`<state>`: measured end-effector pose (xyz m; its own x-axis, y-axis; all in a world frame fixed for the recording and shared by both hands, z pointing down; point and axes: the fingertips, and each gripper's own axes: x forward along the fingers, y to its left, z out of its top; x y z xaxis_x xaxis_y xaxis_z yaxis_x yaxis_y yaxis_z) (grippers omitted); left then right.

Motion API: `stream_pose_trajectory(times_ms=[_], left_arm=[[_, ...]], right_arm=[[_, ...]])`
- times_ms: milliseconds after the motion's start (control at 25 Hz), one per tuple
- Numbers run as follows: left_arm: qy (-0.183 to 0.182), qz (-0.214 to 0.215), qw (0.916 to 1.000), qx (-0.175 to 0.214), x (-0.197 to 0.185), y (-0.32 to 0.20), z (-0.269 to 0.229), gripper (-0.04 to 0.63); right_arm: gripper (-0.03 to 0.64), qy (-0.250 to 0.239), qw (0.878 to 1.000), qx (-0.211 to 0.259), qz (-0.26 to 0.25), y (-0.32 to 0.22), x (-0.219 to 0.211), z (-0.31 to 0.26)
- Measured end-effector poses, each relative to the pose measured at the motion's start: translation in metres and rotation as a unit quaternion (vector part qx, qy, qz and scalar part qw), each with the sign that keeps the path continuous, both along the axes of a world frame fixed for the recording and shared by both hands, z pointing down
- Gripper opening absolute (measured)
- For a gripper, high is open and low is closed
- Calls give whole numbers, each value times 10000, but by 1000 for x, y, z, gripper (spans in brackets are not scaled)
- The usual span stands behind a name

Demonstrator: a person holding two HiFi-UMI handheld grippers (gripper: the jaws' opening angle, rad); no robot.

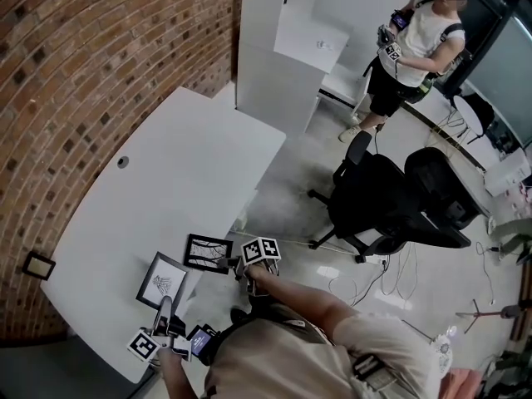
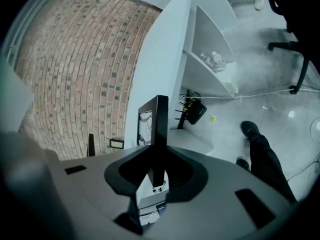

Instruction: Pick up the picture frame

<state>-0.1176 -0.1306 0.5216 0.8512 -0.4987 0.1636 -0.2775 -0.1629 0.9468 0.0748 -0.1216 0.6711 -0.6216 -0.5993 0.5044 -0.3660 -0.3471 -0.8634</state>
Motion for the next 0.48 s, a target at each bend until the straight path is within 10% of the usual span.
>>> stream_pose_trajectory(times_ms=[480], left_arm=[[178,-221,9994,219,-22,19,-21,17]], right_arm=[[71,-658,9930,703,683,18,3,-53]])
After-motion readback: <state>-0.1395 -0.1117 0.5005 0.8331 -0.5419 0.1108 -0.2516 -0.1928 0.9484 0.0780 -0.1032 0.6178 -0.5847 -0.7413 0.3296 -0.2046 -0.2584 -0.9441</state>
